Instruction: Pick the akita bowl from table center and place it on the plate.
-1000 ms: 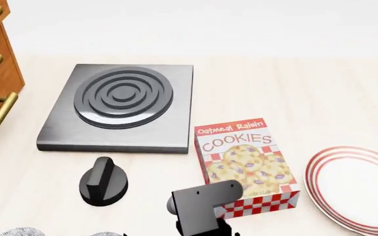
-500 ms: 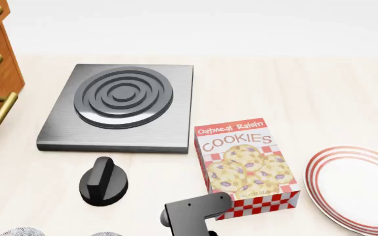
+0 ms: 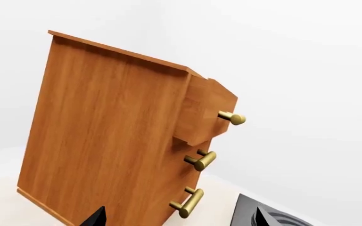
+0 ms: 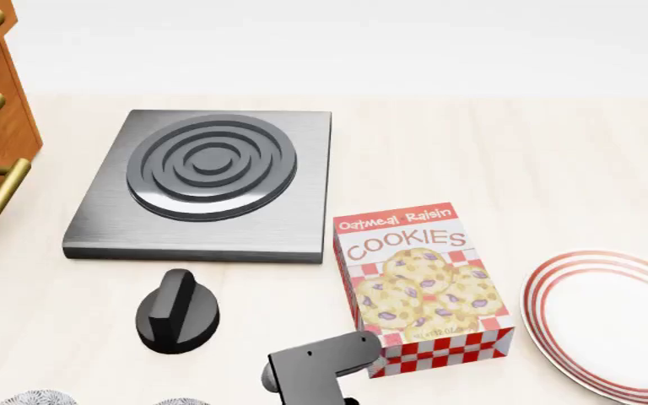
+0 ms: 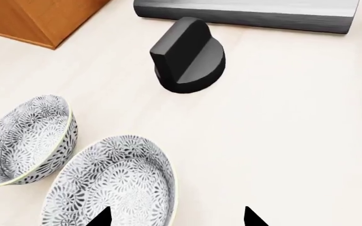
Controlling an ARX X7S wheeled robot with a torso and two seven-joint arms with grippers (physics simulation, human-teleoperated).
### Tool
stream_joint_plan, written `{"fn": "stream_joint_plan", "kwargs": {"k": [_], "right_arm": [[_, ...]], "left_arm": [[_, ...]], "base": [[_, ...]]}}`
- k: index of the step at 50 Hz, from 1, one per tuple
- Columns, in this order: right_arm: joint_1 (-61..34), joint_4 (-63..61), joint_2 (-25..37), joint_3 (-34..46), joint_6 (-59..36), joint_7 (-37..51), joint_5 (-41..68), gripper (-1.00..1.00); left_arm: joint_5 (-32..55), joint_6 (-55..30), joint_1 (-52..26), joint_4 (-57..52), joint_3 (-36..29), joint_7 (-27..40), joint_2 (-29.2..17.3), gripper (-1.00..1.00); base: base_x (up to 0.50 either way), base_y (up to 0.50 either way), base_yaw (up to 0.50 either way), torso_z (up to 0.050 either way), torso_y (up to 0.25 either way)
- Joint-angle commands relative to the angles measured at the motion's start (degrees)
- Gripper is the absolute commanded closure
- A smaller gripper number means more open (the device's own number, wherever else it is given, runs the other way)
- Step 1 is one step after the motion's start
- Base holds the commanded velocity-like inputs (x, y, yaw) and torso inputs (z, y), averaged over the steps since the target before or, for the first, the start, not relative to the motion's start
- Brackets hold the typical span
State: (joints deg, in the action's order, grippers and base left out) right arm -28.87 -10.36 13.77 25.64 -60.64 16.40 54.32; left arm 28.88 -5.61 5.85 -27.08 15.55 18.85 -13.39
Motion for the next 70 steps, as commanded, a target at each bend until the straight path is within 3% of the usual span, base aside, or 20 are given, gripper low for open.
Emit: {"fn": "stream_joint_plan", "kwargs": {"k": [1,70], "right_arm": [[-0.9,1.8,-0.4,1.6,0.8,-1.2,-0.9,-1.0],[-1.9,10.8,-1.0,7.0,6.7,-7.2,-3.9,-1.0]], "left_arm": [[0.5,0.5,0.6,-0.3,0.2,0.2,-0.1,-1.0],[2.7,1.0,1.7,-1.9,0.3,2.1,-1.6,-1.0]], "base": [[0.0,0.0,0.0,0.0,0.0],[0.0,0.0,0.0,0.0,0.0]]}}
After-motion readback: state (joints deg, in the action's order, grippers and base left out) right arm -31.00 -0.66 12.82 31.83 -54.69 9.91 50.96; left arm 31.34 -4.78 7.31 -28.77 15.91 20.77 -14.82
